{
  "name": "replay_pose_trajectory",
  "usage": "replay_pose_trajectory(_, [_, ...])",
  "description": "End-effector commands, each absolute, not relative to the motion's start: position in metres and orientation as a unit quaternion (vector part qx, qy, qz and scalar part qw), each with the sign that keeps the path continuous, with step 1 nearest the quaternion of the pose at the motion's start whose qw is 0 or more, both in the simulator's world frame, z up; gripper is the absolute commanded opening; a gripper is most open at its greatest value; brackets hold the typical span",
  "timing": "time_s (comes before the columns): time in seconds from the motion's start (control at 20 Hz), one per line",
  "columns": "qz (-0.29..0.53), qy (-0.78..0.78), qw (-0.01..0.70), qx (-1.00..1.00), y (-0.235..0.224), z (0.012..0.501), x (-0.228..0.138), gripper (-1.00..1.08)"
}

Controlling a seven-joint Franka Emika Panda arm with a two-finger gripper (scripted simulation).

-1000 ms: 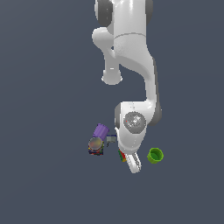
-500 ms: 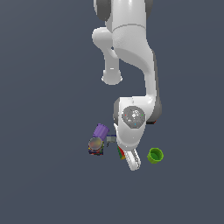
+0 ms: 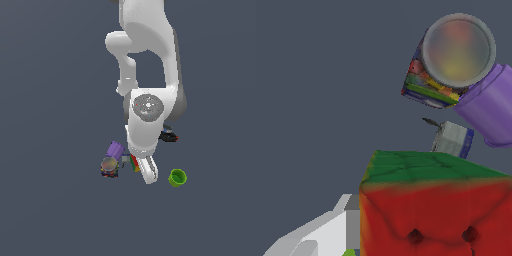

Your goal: Pick up a designated object from a clutter of objects.

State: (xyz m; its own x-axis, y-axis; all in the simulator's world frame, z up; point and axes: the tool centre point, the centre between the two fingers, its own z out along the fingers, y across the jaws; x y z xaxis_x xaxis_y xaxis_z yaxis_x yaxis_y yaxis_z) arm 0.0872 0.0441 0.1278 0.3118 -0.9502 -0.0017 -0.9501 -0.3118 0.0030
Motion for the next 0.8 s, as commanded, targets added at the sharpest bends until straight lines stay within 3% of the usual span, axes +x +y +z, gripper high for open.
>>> replay_pose_trajectory(0.0, [-0.001,-0.587,0.000,0.810,0.037,0.156,0.082,-1.00])
replay_pose_trajectory(0.75, [0.000,-0.587,0.000,0.810,-0.005,0.318,0.047,-1.00])
